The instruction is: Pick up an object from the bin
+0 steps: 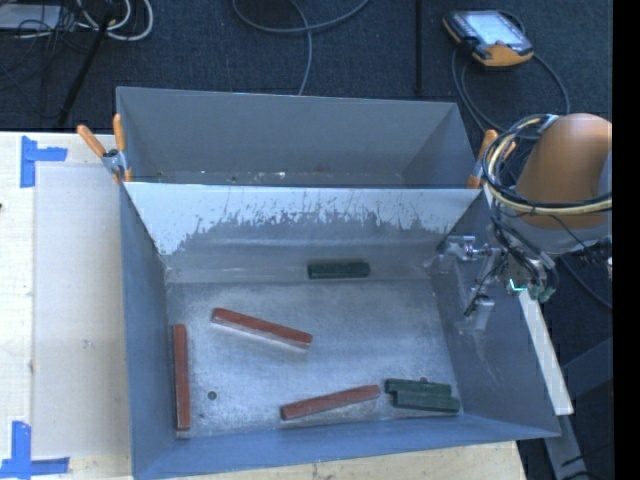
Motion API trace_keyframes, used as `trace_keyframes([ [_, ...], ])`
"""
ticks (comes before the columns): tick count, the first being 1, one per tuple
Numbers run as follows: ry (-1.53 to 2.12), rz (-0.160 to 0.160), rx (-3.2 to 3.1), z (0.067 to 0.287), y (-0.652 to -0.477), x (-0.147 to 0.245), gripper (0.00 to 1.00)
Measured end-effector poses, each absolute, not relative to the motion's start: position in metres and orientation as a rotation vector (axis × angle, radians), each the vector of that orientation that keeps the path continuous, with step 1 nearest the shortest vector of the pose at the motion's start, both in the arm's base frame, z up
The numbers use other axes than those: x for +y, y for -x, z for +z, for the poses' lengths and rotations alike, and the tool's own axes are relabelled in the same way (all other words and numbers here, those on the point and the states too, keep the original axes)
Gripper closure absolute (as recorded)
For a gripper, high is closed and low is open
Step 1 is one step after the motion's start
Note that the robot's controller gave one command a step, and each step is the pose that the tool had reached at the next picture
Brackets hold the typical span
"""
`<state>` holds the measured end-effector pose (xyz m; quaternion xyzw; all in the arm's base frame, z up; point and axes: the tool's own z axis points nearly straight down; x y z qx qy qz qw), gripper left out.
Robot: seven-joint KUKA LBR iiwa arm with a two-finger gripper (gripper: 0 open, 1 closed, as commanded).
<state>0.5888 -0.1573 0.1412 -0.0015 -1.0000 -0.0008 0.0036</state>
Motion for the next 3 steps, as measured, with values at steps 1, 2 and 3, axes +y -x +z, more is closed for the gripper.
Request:
trace_keyframes([
  [1, -0.001, 0.000, -3.141, 0.146, -0.591, -0.157, 0.00],
  [2, -0.157, 0.003, -3.142, 0.139, -0.555, -0.134, 0.00],
  [3, -0.204, -0.001, -3.132, 0.139, -0.543, -0.090, 0.00],
])
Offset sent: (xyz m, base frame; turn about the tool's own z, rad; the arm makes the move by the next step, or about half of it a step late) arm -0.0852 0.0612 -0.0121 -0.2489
